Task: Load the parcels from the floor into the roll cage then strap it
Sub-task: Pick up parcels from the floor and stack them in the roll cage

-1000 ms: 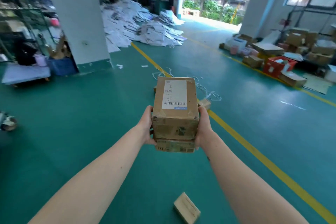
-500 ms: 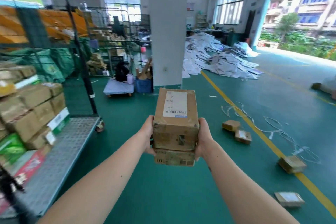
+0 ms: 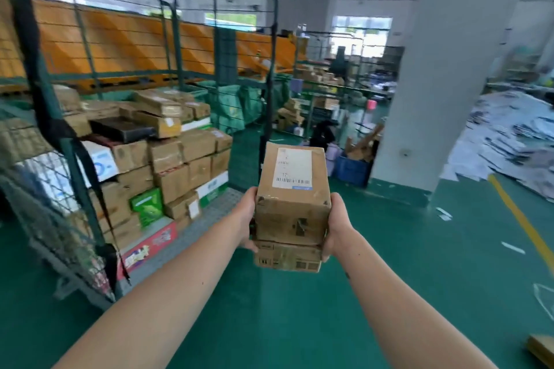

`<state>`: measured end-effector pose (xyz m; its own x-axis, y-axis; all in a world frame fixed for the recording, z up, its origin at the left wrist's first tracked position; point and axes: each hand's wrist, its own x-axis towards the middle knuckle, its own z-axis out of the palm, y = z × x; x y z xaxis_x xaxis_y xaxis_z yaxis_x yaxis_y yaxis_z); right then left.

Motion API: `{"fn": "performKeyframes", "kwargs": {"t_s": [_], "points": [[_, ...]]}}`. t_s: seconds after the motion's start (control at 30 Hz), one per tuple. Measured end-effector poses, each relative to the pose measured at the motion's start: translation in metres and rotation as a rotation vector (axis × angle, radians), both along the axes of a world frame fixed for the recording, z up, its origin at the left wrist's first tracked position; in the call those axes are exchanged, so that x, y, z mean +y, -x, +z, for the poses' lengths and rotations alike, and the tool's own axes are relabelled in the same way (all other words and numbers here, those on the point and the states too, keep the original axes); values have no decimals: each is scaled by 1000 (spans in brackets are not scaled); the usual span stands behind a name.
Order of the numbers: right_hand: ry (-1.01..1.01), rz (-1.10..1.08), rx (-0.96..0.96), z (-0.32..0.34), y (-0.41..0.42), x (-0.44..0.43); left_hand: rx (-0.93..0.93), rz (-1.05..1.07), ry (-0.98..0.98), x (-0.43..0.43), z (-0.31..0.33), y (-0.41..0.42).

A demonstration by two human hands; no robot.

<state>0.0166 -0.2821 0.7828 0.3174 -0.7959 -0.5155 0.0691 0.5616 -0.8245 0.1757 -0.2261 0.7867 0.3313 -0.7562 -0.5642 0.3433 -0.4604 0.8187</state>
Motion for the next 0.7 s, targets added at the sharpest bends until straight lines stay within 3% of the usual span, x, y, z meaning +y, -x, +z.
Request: {"fn": "performKeyframes", "kwargs": {"t_s": [0.33,0.57,0.7], "points": [[-15,378,2,-1,-162,-113,-18,377,13,-48,9,-120],[2,489,-88,-18,-314,-172,-17,539,8,-90,-4,-247],[16,496,-46,-14,-405,-210,-11,612,7,-125,0,-330]]}}
